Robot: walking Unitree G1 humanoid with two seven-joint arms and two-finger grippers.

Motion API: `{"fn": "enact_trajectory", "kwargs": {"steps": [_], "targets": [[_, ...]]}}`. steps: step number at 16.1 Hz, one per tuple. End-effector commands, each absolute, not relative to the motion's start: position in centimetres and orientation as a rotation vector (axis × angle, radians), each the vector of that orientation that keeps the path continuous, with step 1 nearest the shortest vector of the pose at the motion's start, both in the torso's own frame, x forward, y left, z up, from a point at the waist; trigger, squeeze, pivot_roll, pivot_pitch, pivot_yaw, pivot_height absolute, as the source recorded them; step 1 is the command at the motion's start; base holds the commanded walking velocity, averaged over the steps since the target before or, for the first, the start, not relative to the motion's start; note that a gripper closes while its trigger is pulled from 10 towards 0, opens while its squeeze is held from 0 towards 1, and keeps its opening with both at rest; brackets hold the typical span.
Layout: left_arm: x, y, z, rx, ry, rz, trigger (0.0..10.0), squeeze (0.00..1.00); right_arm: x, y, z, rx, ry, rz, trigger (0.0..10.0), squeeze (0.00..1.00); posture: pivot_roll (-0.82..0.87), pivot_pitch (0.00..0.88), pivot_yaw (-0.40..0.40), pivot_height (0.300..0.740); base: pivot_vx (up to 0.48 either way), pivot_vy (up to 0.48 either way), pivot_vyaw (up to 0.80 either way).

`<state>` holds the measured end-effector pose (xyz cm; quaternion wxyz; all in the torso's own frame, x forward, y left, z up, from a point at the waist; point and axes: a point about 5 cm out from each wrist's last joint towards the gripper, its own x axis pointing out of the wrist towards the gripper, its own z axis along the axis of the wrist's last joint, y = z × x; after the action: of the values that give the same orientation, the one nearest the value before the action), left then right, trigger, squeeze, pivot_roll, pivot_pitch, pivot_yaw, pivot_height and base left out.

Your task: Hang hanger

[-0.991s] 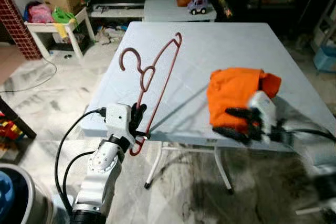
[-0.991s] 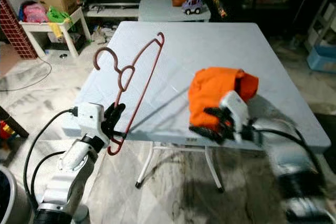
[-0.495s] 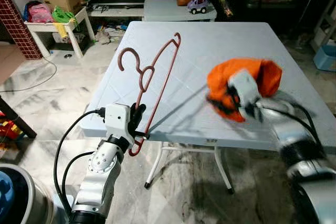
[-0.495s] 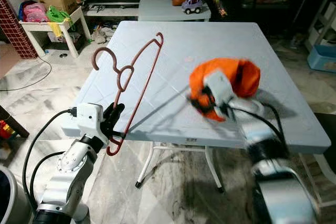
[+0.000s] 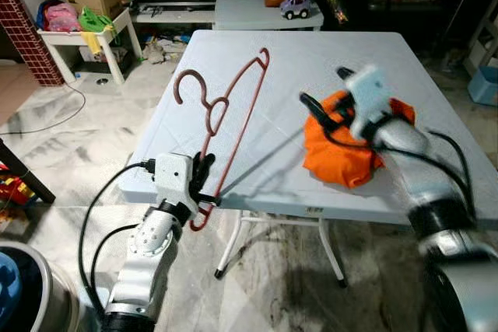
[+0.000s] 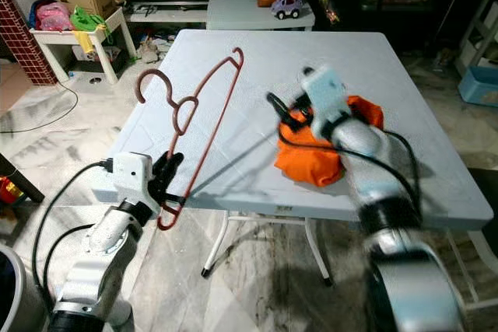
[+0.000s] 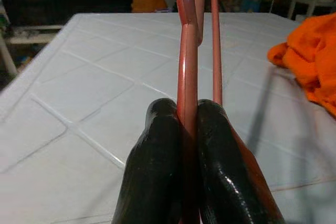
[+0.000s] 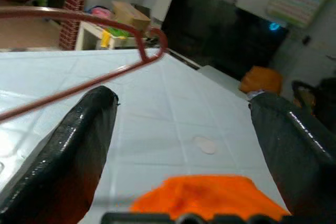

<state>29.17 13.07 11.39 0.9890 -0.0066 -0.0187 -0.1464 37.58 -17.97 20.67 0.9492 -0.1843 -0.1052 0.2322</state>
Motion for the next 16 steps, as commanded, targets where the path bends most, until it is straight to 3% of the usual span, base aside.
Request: {"fn": "enact_trajectory", "kwargs": {"steps": [1,2,3,4,5,10,16], "targets": [[29.1,13.7,10.4,0.033,0.004,-0.261,10.0,0.00,37.1,-18.8,21.7,-0.361,-0.272,0.437,10.0,1.00,-0.01,0.031,0.020,0.740,0.000,0.000,0.00],[29.3,13.8,10.3,0.062,0.003,-0.254,10.0,0.00,36.4,-19.7,21.2,-0.308,-0.279,0.366,10.0,0.99,-0.03,0.025,0.031,0.740,0.000,0.000,0.00],[29.6,13.8,10.2,0.077,0.005,-0.251,10.0,0.00,35.7,-19.9,20.7,-0.133,-0.265,0.318,10.0,0.53,-0.04,0.018,0.039,0.740,0.000,0.000,0.00],[29.9,13.8,10.1,0.092,0.006,-0.241,10.0,0.00,35.1,-19.6,20.4,-0.043,-0.263,0.296,10.0,0.00,-0.04,0.014,0.046,0.740,0.000,0.000,0.00],[30.3,13.9,10.1,0.114,0.006,-0.226,10.0,0.00,34.5,-18.7,20.3,-0.109,-0.293,0.298,10.0,0.00,-0.07,0.002,0.061,0.740,0.000,0.000,0.00],[31.1,12.9,10.3,0.120,-0.002,-0.297,10.0,0.00,31.0,-17.1,16.7,-0.026,-0.235,0.140,10.0,0.00,-0.08,0.000,0.073,0.740,0.000,0.000,0.00],[30.6,12.0,9.6,0.096,0.009,-0.308,10.0,0.00,28.2,-18.4,14.9,-0.055,-0.190,-0.044,10.0,0.00,-0.10,0.000,0.045,0.740,0.000,0.000,0.00]]}}
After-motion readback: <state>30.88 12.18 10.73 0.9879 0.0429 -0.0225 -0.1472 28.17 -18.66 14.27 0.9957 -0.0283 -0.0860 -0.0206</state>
